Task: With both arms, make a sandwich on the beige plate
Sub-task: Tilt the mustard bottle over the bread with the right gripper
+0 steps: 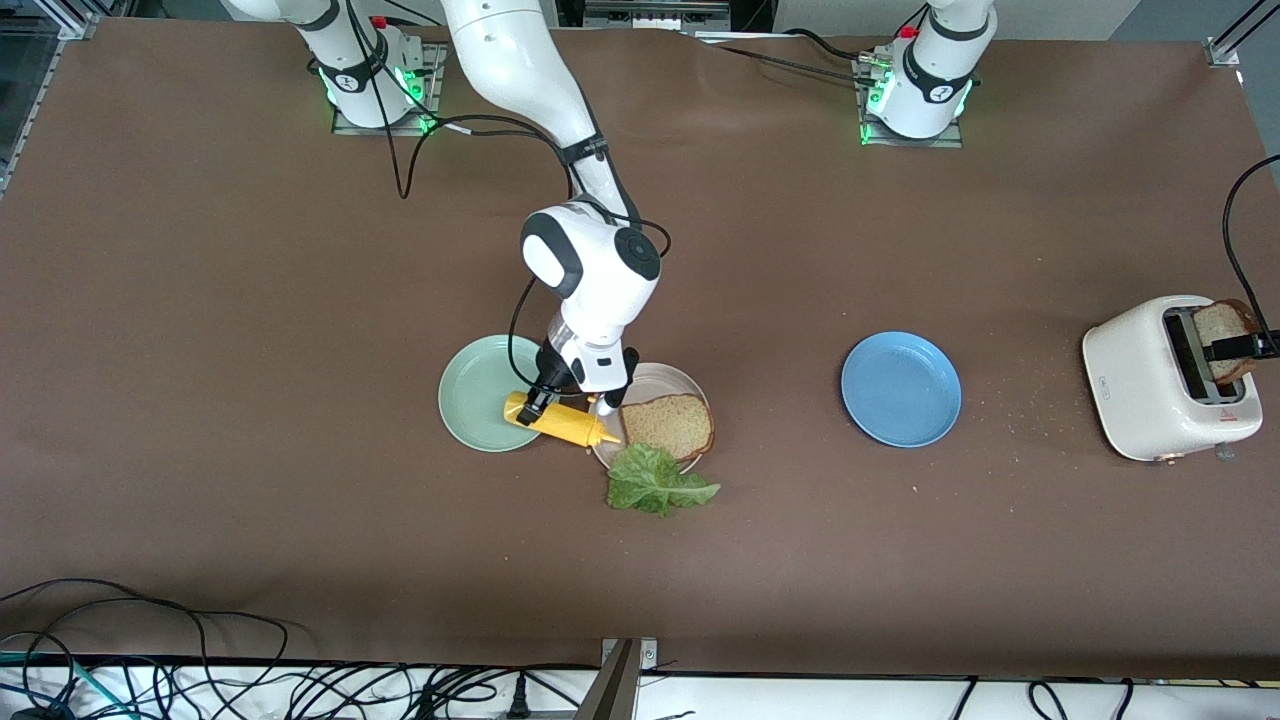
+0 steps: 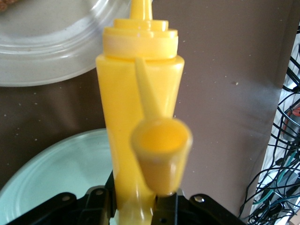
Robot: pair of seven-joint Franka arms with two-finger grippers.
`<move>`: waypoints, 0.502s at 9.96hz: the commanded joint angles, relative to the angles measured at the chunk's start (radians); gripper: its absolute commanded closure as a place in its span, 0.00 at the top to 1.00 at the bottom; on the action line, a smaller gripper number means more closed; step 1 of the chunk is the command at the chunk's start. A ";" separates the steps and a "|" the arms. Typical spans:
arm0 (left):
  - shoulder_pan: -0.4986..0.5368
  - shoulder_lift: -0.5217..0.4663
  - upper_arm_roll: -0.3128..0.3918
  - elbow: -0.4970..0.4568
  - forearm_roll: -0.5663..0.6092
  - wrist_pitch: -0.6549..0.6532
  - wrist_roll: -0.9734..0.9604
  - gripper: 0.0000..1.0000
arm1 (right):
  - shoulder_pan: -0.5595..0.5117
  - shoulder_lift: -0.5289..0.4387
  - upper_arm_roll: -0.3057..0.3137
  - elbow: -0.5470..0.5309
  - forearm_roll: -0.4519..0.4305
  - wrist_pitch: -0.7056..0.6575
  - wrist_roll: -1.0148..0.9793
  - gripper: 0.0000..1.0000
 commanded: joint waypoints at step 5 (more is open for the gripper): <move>0.009 -0.026 -0.007 -0.033 0.028 0.003 0.028 0.24 | 0.022 0.033 -0.021 0.052 -0.041 -0.076 0.023 0.00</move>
